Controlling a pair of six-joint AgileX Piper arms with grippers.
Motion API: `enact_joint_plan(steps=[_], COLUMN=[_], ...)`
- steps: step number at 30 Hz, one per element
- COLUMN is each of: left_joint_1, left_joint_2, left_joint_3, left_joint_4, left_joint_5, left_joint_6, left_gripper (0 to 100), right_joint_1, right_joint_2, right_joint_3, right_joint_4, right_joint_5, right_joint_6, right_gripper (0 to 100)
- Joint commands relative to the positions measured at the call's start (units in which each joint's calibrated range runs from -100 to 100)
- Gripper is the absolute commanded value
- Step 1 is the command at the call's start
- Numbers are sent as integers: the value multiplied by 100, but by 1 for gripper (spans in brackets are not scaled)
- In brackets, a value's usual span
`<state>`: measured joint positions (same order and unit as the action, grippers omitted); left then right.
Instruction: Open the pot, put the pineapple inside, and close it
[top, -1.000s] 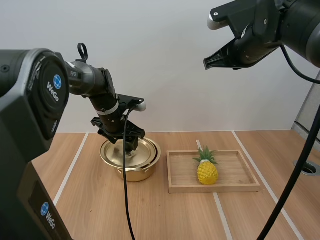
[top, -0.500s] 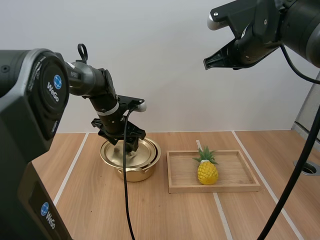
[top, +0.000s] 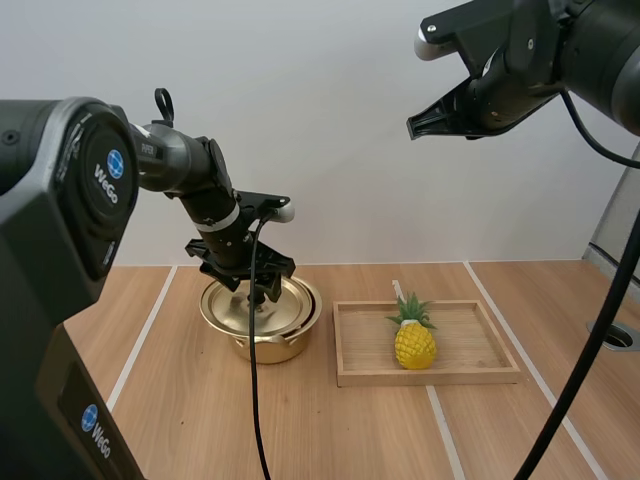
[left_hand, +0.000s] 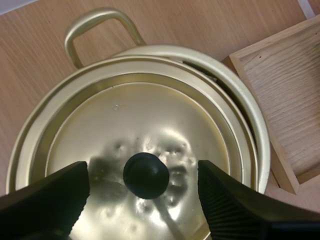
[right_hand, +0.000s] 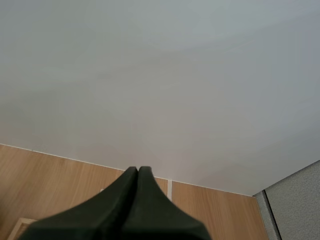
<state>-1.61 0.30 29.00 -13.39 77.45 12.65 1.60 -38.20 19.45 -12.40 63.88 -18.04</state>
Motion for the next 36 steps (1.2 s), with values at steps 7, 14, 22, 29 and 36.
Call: enact_joint_plan(steps=[7,14,22,29,36], left_joint_1=[-19,-19,-19,-19,-19], left_joint_2=[315,346,346,346,122], left_joint_3=[12,12,12,12,-2], left_joint_4=[-82,-71,-71,7,296], left_joint_5=[132,261,669,1394,1441], left_joint_6=[-56,-56,-84,-359,-420], left_gripper=[100,100,100,20,0], right_joint_1=[-22,-22,-22,-22,-22], right_joint_2=[-44,-44,-44,-44,-44], right_joint_3=[-2,-2,-2,-2,-2], right_joint_4=[3,3,3,3,3], right_joint_5=[-43,-43,-43,-43,-43], right_joint_6=[-3,-3,-3,-3,-3], right_gripper=[0,0,0,0,0])
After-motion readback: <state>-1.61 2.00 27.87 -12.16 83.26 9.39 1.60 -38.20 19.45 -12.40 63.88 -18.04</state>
